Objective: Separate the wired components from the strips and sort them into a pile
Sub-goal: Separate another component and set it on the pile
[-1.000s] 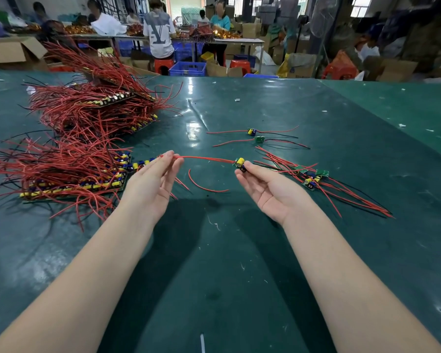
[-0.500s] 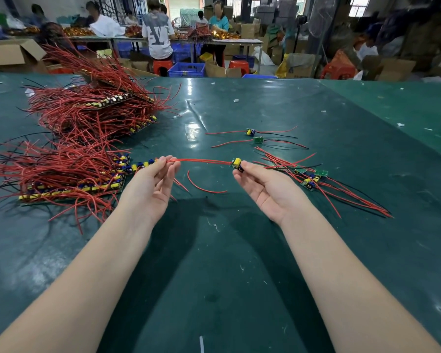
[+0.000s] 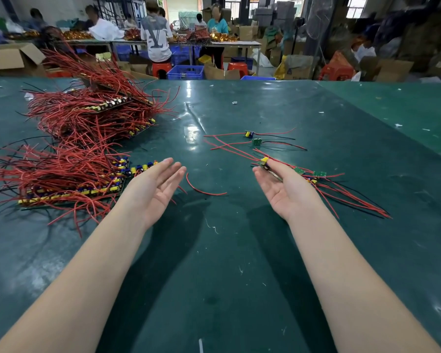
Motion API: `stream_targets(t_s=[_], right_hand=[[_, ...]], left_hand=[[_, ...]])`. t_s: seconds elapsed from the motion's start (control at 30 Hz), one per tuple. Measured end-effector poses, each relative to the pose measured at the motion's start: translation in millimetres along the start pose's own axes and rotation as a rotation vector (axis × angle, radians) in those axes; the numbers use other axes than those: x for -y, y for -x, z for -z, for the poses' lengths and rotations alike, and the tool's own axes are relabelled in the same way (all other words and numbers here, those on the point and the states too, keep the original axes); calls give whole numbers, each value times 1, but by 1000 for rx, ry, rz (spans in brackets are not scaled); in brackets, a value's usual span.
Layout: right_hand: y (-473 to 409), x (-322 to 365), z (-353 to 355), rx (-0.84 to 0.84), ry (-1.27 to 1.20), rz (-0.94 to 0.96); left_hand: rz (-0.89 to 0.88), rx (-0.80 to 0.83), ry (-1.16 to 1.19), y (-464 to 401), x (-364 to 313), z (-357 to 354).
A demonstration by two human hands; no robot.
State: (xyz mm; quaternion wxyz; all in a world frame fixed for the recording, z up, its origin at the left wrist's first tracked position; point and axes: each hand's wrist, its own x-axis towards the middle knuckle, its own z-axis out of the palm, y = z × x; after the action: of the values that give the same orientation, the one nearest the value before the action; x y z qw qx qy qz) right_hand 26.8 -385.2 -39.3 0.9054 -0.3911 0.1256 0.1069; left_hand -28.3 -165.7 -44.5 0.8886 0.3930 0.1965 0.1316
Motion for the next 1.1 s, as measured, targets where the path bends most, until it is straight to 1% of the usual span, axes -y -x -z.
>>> stream_targets(t_s=[0.23,0.37,0.53,0.67,0.8,0.87,0.93,0.97,1.0,1.03,1.1], right_hand=[[-8,17,12,-224,-184,53],[-12,22,18,-300,-226,82],[-10,28,14,-326,-251,90],[-7,27,14,-304,-231,129],[-2,23,8,-331,-267,153],[-1,22,5,-327,-244,159],[-3,21,5,-305,-217,143],[-3,21,5,-285,-209,125],[-3,20,5,-264,-205,106],[-3,18,4,-244,-202,89],[-1,14,1,-198,-185,55]], left_hand=[[-2,-38,-4,4,-1,-3],[5,-60,7,6,-1,-5],[35,-60,17,7,-4,-5],[24,-70,-11,7,-6,-4],[0,-61,-43,7,-8,-2],[-14,-58,-80,7,-7,-3],[-60,-55,-180,7,-7,-5],[-114,-56,-277,7,-8,-5],[-211,-67,-438,7,-9,-3],[-353,-101,-665,6,-12,1],[-662,-224,-1142,5,-22,14]])
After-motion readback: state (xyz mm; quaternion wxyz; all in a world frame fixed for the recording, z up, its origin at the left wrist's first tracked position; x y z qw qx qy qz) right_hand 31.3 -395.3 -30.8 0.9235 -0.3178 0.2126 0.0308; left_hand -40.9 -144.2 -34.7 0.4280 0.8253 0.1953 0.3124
